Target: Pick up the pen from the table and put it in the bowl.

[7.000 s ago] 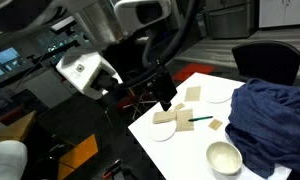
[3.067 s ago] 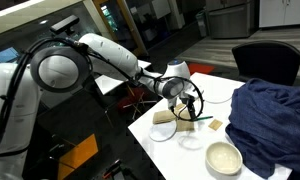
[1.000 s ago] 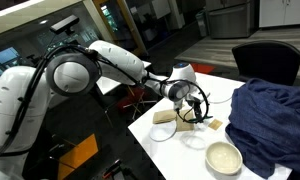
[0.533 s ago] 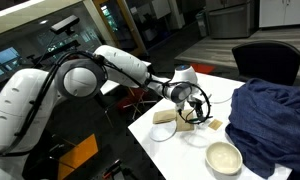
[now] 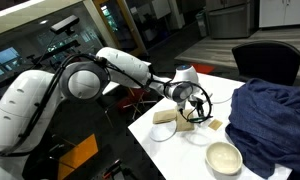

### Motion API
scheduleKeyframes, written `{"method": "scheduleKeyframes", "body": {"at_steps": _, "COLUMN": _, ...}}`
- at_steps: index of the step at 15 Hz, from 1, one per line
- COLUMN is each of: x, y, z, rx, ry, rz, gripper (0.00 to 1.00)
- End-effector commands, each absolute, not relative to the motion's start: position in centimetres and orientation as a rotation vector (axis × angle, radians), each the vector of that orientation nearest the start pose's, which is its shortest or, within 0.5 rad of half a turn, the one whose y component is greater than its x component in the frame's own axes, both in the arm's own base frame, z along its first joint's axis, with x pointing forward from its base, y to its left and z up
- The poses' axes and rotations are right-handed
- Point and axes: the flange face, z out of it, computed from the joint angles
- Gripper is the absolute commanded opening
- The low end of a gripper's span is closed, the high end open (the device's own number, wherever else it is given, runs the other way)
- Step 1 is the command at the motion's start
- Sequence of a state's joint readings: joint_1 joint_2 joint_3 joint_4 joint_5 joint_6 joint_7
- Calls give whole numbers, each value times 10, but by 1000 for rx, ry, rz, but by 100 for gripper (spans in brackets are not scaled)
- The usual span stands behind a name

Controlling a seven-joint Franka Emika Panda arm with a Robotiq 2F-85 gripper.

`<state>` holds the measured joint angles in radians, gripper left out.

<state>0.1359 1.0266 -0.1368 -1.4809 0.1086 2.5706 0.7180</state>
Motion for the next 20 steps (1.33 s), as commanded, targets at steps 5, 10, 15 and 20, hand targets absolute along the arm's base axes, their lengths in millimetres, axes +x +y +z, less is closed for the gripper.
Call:
{"method": "scheduleKeyframes", "body": {"at_steps": 5, "x": 699, "y": 17, "z": 98, "rx": -2950, "ry": 1129, "rz": -80, "gripper": 3}}
{"method": "scheduleKeyframes", "body": {"at_steps": 10, "x": 688, "y": 19, "z": 153, "rx": -2987, "ry": 1172, "rz": -92, "gripper": 3}}
{"method": "scheduleKeyframes", "body": {"at_steps": 15, "x": 670, "y": 11, "z": 205, "rx": -3073, "ry": 1230, "rz": -103, "gripper": 3}}
{"method": "scheduleKeyframes", "body": {"at_steps": 20, "x": 648, "y": -14, "z": 233, "rx": -3108, "ry": 1456, "rz": -187, "gripper": 3}}
